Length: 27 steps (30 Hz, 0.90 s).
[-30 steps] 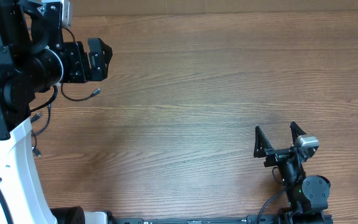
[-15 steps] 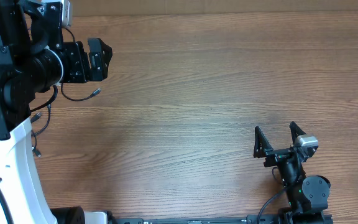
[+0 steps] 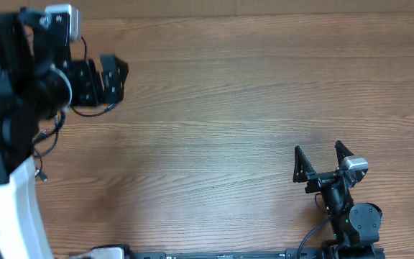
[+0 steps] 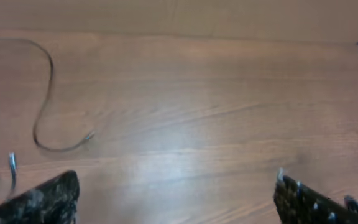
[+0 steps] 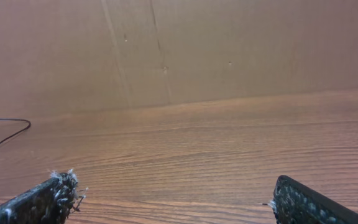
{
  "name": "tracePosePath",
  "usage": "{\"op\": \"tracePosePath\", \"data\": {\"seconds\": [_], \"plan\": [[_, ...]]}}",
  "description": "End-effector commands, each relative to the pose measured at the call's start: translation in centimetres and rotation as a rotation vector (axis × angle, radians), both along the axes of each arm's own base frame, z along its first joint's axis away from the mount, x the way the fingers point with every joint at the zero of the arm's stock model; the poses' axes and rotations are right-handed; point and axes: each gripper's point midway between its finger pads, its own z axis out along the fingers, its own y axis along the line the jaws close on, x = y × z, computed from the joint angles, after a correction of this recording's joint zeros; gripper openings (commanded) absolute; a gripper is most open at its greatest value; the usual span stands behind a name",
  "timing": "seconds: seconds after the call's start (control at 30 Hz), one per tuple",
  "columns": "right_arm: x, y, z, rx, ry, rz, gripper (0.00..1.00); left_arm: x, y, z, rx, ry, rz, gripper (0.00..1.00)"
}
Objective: Untangle cables
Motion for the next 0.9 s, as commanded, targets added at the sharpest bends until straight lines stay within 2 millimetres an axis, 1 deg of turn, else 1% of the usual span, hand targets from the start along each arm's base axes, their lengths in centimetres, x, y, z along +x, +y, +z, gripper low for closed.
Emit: {"op": "tracePosePath", "data": {"seconds": [0.0,0.07,0.2,0.27,0.3,0.4,0.6,0.63,0.77,0.8,0.83,0.87], "plan": [[0.0,-0.2,-0.2,-0.001,-0.004,-0.007,1.00,-2.1,0.3,-0.3,0.053,-0.099,-0.010,1.00],[0.0,-0.2,-0.2,-0.001,-0.004,-0.007,1.00,-2.5,0.3,-0.8,0.055,-0.154,-0.008,1.00],[0.0,-0.2,-0.2,-0.001,-0.004,-0.007,1.00,-3.4,-0.8,-3.0,0.020,-0.269,-0.058,1.00],[0.0,-0.2,-0.2,-0.001,-0.004,-0.007,1.00,-4.1,-1.3,-4.8,0.010,-0.344,-0.081,1.00],[0.0,-0.2,-0.2,-0.001,-0.004,-0.007,1.00,-4.5,-1.5,-6.1,0.009,-0.407,-0.091,1.00],[0.0,-0.2,-0.2,-0.001,-0.004,-0.007,1.00,-5.3,-1.6,-8.2,0.016,-0.518,-0.093,1.00],[0.0,-0.2,-0.2,-0.001,-0.004,-0.007,1.00,-6.2,-0.7,-11.6,0.052,-0.685,-0.041,1.00],[0.0,-0.2,-0.2,-0.001,-0.004,-0.007,1.00,-6.4,-0.4,-12.6,0.059,-0.714,-0.028,1.00],[0.0,-0.2,-0.2,-0.001,-0.004,-0.007,1.00,-6.6,0.3,-15.3,0.080,-0.774,0.018,1.00],[0.0,-0.2,-0.2,-0.001,-0.004,-0.007,1.00,-6.6,0.8,-16.5,0.089,-0.791,0.043,1.00],[0.0,-0.2,-0.2,-0.001,-0.004,-0.007,1.00,-6.6,0.9,-16.8,0.093,-0.795,0.054,1.00],[0.0,-0.2,-0.2,-0.001,-0.004,-0.007,1.00,-6.6,1.4,-17.7,0.103,-0.808,0.079,1.00]]}}
